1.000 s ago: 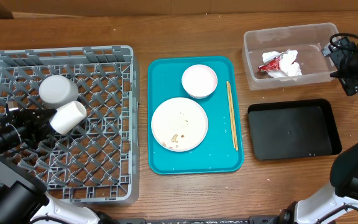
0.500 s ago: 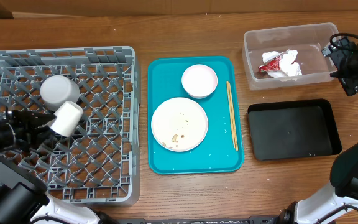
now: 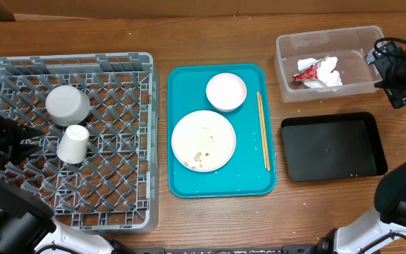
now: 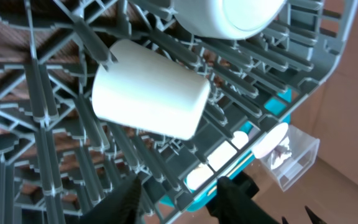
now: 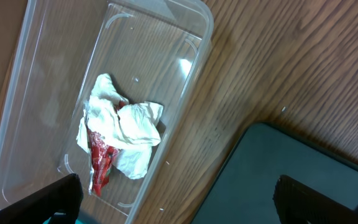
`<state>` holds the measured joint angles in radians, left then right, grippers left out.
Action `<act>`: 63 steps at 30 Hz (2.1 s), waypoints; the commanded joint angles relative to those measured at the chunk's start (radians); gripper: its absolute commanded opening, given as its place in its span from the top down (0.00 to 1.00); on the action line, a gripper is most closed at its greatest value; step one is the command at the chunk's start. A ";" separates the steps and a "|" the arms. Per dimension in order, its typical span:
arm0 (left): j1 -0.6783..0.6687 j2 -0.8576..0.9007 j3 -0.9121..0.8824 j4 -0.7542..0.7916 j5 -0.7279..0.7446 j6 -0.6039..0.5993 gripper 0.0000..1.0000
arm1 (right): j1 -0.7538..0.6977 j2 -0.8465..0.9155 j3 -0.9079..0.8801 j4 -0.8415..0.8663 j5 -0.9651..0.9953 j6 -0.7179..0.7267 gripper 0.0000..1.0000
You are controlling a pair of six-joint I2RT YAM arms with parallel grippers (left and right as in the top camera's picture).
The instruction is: Sort waste into correct bins and load items into the dishwasher
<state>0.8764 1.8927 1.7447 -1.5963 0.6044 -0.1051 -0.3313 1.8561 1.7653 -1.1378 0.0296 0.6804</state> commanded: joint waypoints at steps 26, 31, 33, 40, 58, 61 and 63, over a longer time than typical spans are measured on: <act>-0.549 -0.002 0.074 0.134 -0.802 -0.368 0.96 | 0.005 -0.010 0.002 0.006 0.002 0.001 0.00; -0.549 0.046 0.070 0.124 -0.795 -0.367 0.96 | 0.005 -0.010 0.002 0.006 0.002 0.001 0.00; -0.549 0.063 0.070 0.115 -0.794 -0.367 0.96 | 0.005 -0.010 0.002 0.006 0.002 0.001 0.00; -0.550 0.081 0.070 0.126 -0.732 -0.359 0.96 | 0.005 -0.010 0.002 0.006 0.002 0.001 0.00; -0.571 0.082 0.063 0.106 -0.737 -0.356 0.96 | 0.005 -0.010 0.002 0.006 0.002 0.001 0.00; -0.576 0.082 0.053 0.115 -0.735 -0.354 0.96 | 0.005 -0.010 0.002 0.006 0.002 0.001 0.00; -0.577 0.082 0.042 0.124 -0.735 -0.344 0.96 | 0.005 -0.010 0.002 0.006 0.002 0.001 0.00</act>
<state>0.3134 1.9686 1.8107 -1.4792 -0.1112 -0.4427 -0.3313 1.8561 1.7653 -1.1378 0.0296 0.6804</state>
